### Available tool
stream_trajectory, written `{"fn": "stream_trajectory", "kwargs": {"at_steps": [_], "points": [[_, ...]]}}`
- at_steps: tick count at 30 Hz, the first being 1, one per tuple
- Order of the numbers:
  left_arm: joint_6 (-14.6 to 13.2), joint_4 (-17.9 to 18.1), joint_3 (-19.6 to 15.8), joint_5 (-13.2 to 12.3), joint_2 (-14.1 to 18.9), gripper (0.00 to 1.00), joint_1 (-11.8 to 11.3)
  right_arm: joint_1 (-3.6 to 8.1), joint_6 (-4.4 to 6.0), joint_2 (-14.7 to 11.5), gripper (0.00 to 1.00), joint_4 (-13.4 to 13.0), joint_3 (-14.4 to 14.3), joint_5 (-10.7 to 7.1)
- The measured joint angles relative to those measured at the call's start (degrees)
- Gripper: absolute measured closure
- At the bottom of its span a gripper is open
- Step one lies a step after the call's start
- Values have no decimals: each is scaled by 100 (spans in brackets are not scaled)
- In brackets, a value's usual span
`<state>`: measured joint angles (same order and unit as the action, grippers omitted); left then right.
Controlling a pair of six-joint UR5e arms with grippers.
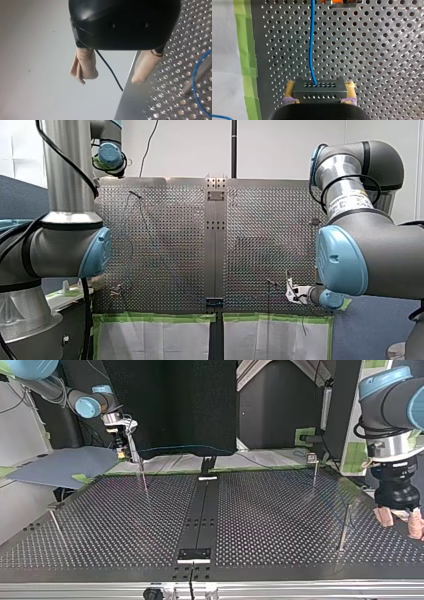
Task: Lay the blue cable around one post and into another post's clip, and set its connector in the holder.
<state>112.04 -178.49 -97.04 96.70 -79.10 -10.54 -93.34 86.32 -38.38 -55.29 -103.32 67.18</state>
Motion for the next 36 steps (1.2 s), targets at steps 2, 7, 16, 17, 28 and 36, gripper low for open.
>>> {"fn": "stream_trajectory", "kwargs": {"at_steps": [2,7,16,17,28,36], "points": [[-99,-97,97,1,-1,0,21,-7,0,0,100,0,0,3],[-362,-362,363,2,-22,0,70,-18,0,2,100,-1,-1,17],[-892,-893,892,33,-111,0,170,-22,-3,7,100,8,-1,24],[-949,-946,948,62,-113,0,183,-22,-4,7,100,8,0,24],[-1597,-1598,1205,475,-162,0,376,-22,-8,9,100,14,0,24],[-2090,-2088,1207,630,-332,0,560,-22,-8,12,100,12,-1,24]]}}
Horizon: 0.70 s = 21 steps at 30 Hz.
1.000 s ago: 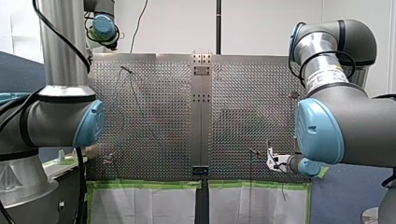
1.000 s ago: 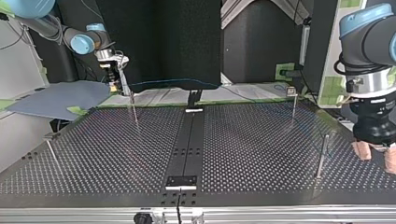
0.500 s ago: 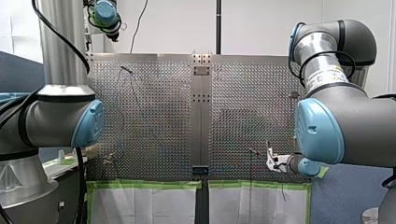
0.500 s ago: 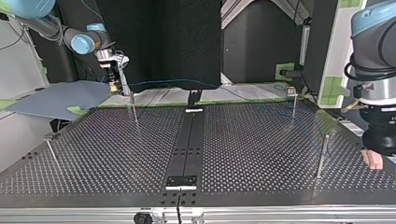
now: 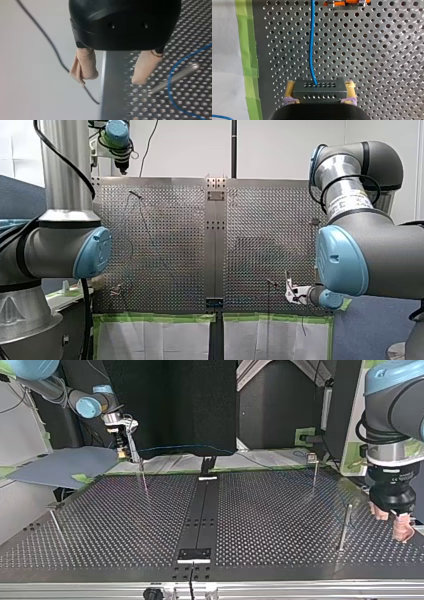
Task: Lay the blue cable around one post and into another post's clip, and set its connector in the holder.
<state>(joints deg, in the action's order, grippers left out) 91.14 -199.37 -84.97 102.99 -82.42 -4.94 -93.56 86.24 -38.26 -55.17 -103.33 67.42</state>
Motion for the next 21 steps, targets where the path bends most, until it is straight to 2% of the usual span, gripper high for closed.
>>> {"fn": "stream_trajectory", "kwargs": {"at_steps": [13,21], "points": [[-722,-738,-8,100,-81,0,154,0,1,5,100,-3,0,0],[-842,-1210,-8,108,-84,0,181,0,-6,5,100,-5,0,0]]}}
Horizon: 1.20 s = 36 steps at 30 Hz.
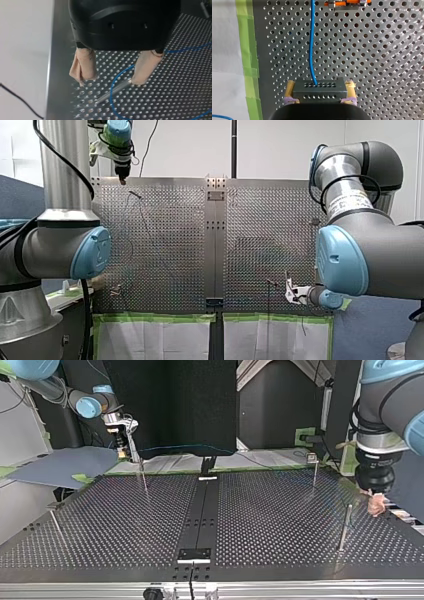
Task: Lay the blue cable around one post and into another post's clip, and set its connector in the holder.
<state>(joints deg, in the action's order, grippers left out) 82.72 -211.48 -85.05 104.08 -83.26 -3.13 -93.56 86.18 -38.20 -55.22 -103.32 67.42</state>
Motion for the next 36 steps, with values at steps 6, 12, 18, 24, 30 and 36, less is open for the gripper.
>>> {"fn": "stream_trajectory", "kwargs": {"at_steps": [6,12,18,24,30,36], "points": [[6,-221,0,2,0,0,11,0,-3,0,100,-5,0,0],[16,-244,-2,2,0,0,18,0,-7,0,100,2,0,0],[29,-246,-1,19,0,0,42,-7,-11,2,100,9,0,0],[33,-246,-1,81,0,0,58,-12,-11,1,100,0,0,0],[46,-246,-1,90,0,0,65,-15,-9,1,100,-6,0,0],[54,-246,-1,91,0,0,69,-13,-15,1,100,1,0,0]]}}
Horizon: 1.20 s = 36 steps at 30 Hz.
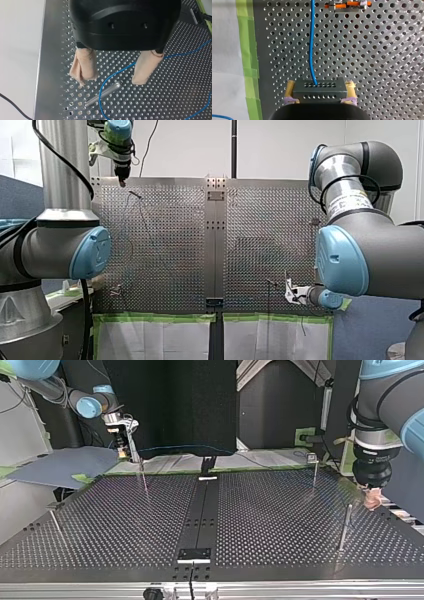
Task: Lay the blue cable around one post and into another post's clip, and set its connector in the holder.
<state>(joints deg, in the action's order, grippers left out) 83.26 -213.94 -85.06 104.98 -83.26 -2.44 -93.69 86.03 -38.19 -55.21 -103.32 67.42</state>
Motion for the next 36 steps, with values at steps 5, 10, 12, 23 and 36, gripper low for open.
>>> {"fn": "stream_trajectory", "kwargs": {"at_steps": [5,10,12,23,36], "points": [[29,0,-7,-45,2,0,24,-1,-5,1,100,8,0,0],[16,70,-153,-272,101,0,89,0,2,1,100,12,0,0],[-55,168,-261,-391,192,0,126,2,6,1,100,11,0,0],[145,809,-914,-1048,487,0,641,2,13,-1,100,-8,0,0],[849,1519,-1624,-718,-185,0,1350,27,-1,3,100,18,-1,0]]}}
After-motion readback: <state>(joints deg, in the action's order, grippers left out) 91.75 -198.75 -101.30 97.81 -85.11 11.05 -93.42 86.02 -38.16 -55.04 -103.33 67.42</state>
